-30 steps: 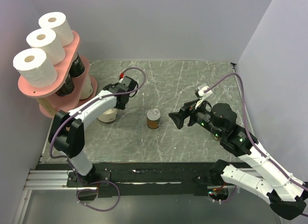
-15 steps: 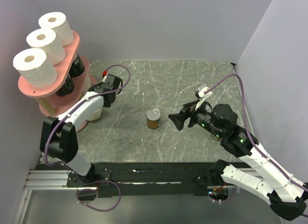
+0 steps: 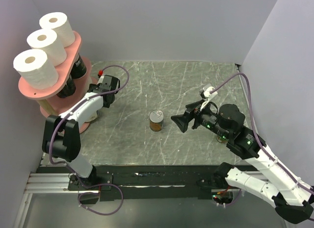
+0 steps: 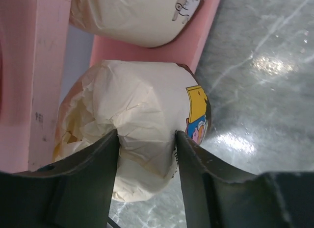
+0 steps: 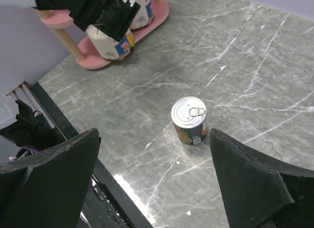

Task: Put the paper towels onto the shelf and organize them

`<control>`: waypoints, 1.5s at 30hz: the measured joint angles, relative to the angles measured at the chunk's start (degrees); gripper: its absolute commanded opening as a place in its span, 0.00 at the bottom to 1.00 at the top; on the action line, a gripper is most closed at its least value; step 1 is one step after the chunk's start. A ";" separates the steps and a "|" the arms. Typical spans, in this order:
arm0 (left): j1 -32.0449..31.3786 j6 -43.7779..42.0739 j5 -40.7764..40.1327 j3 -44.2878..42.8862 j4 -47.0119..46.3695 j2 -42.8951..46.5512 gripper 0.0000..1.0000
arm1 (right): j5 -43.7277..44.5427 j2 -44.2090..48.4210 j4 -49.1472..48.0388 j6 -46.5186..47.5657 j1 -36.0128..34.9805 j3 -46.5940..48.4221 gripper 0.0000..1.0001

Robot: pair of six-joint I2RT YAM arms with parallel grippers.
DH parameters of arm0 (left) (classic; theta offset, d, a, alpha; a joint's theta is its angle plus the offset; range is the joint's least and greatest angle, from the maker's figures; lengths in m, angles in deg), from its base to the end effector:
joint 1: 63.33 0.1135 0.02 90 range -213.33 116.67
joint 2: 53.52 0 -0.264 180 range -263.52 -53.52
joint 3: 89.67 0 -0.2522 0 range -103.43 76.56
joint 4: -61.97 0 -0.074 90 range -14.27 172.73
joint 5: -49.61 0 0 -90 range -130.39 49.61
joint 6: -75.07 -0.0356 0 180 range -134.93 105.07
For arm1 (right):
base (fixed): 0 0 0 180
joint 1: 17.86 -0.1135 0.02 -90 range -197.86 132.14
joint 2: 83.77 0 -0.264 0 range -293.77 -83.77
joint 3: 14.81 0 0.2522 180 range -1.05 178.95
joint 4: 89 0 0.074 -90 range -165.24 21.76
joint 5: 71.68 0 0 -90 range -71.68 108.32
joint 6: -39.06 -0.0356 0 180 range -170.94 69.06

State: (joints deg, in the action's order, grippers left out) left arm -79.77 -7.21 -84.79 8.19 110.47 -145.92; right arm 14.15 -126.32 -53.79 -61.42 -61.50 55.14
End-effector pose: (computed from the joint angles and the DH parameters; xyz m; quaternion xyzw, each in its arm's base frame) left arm 0.3243 -0.0697 0.2473 -0.0337 0.8968 0.3037 0.3199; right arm 0.1125 0.1109 0.3932 -0.2378 0.7150 0.3232 0.5725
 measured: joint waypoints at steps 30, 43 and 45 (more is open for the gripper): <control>-7.85 2.54 -2.86 -4.46 4.15 0.13 0.54 | 0.24 4.11 3.58 -1.73 0.00 0.50 0.99; -8.31 3.15 -2.21 -2.36 4.31 -2.54 0.45 | 0.24 4.37 3.91 -1.70 0.00 0.50 0.99; -8.07 3.63 -2.54 -1.33 4.61 -4.00 0.45 | 0.26 4.50 3.91 -1.68 0.00 0.50 1.00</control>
State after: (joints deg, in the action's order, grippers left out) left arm -87.84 -3.58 -87.33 6.85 115.09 -149.92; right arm 14.41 -121.82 -49.87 -63.10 -61.50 55.64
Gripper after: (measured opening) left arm 0.458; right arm 0.994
